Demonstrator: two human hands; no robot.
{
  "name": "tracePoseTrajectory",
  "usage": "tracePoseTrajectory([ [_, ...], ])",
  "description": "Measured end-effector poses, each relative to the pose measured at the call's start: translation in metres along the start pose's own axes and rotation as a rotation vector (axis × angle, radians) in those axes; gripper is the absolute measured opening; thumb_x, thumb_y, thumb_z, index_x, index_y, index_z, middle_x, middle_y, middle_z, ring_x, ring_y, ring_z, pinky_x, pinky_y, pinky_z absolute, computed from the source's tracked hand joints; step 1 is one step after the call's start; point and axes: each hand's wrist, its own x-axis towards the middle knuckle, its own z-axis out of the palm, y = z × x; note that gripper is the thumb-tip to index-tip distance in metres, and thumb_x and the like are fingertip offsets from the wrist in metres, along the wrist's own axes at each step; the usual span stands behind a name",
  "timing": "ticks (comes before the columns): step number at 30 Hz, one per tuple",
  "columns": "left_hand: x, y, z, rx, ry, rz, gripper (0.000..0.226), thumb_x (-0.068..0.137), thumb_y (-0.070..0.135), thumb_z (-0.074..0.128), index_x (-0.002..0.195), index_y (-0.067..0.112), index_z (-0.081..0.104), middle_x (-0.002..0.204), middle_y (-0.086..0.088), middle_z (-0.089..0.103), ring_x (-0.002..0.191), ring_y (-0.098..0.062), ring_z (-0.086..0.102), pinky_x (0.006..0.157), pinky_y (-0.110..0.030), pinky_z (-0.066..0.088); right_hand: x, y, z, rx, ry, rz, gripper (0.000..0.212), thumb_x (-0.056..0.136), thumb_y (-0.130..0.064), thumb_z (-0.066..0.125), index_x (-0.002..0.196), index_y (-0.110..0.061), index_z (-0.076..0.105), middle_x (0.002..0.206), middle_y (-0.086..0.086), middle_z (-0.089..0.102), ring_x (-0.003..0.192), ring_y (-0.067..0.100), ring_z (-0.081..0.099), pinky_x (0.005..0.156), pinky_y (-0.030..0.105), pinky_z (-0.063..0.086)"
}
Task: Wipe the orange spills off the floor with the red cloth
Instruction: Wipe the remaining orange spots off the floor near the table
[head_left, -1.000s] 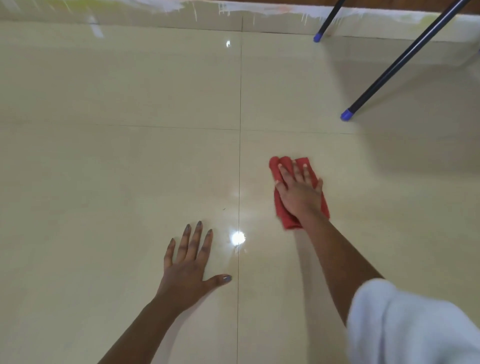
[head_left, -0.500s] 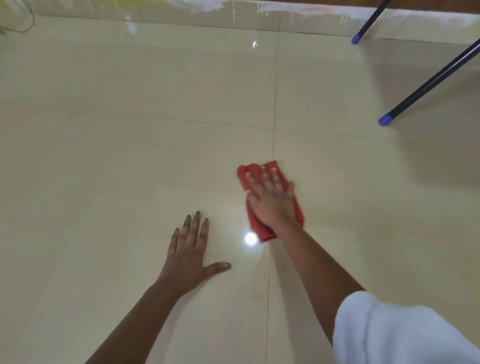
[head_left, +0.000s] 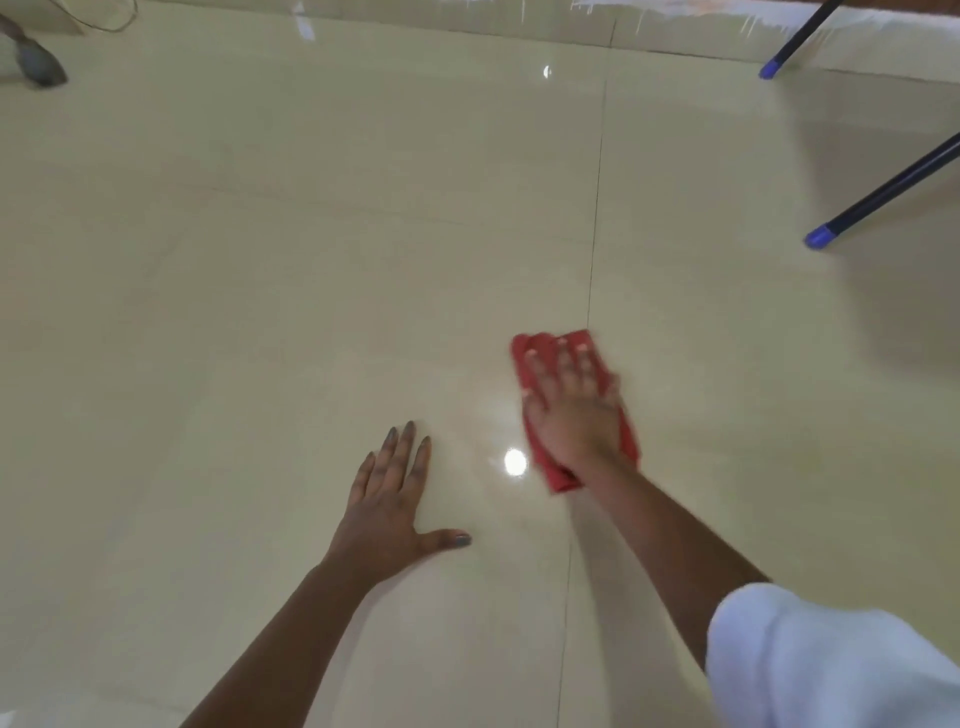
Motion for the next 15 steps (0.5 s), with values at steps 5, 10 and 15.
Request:
tracePoseTrajectory([
  [5,-0.015,0.014,-0.001,-0.006,-0.054,0.035,0.13,0.051,0.097,0.013,0.143,0.009,-0.013,0.148,-0.001,-0.025,0.137,-0.014,-0.024,0.111,-0.032,-0.013,-0.129,0.012,0.032,-0.047,0.094,-0.354,0.054,0.091,-0.05,0.032,0.143,-0.039,0.026,0.153,0.003,0.03,0.141,0.026,0.023,0.107,0.056,0.021],
  [10,-0.064,0.051,0.023,0.03,-0.131,0.129,0.12,0.065,0.089,0.031,0.145,0.003,0.008,0.154,-0.013,0.004,0.141,-0.02,-0.007,0.11,-0.031,-0.007,-0.117,0.052,0.024,-0.042,0.075,0.095,0.062,0.088,-0.052,0.012,0.146,-0.035,0.02,0.155,0.005,0.02,0.143,0.031,0.017,0.107,0.062,0.016],
  [15,-0.096,0.067,0.033,-0.057,-0.081,0.072,0.121,0.066,0.088,0.035,0.146,0.008,-0.007,0.154,-0.008,-0.011,0.14,-0.014,-0.018,0.111,-0.026,-0.014,-0.224,0.002,0.054,-0.041,0.05,-0.385,0.051,0.091,-0.048,0.036,0.141,-0.04,0.031,0.152,0.0,0.031,0.141,0.025,0.023,0.108,0.06,0.019],
])
